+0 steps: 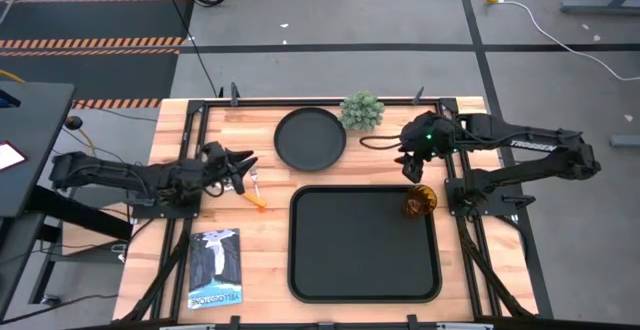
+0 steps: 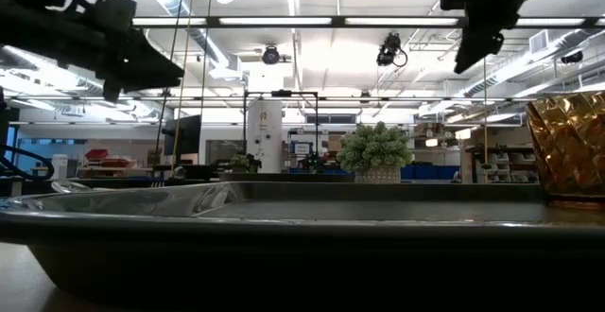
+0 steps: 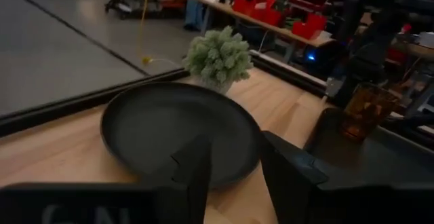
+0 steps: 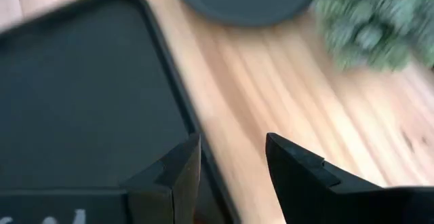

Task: Pick and place plate/cup/fork/spoon on tray
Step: Put the black plate on the black serving tray to the bottom of the brown cup

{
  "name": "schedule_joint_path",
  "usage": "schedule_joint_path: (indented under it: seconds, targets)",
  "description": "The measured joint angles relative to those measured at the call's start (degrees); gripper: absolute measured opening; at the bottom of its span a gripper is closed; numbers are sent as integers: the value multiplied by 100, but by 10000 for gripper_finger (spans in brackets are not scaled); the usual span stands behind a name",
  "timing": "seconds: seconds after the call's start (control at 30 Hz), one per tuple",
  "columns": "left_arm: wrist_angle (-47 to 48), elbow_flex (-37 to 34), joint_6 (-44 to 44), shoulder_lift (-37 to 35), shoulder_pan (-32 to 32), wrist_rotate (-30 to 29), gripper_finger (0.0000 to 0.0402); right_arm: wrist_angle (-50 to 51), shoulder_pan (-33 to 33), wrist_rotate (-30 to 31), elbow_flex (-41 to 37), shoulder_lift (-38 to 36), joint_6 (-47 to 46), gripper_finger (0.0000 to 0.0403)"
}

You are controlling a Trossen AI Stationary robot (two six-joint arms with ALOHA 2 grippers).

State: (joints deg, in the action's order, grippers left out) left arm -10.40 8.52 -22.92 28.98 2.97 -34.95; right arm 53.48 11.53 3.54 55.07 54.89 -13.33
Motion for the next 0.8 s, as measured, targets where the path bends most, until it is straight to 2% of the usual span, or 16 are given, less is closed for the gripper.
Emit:
schedule_joint_path:
  seconds: [0.33, 0.5, 0.7, 0.8]
  targets:
    - [-5, 54, -502, 728, -1161, 1641, 189, -2140, -24, 3, -1114, -133, -78, 180]
    - [-4, 56, -820, 1058, -1641, 1867, 194, -2656, -34, 74, -1435, -131, -117, 187]
    - [60, 102, -1095, 1597, -2207, 2113, 191, -3117, -272, 832, -1629, -131, -57, 187]
    - [361, 374, -1097, 1919, -2476, 2315, 190, -3227, -339, 938, -1638, -131, 20, 188]
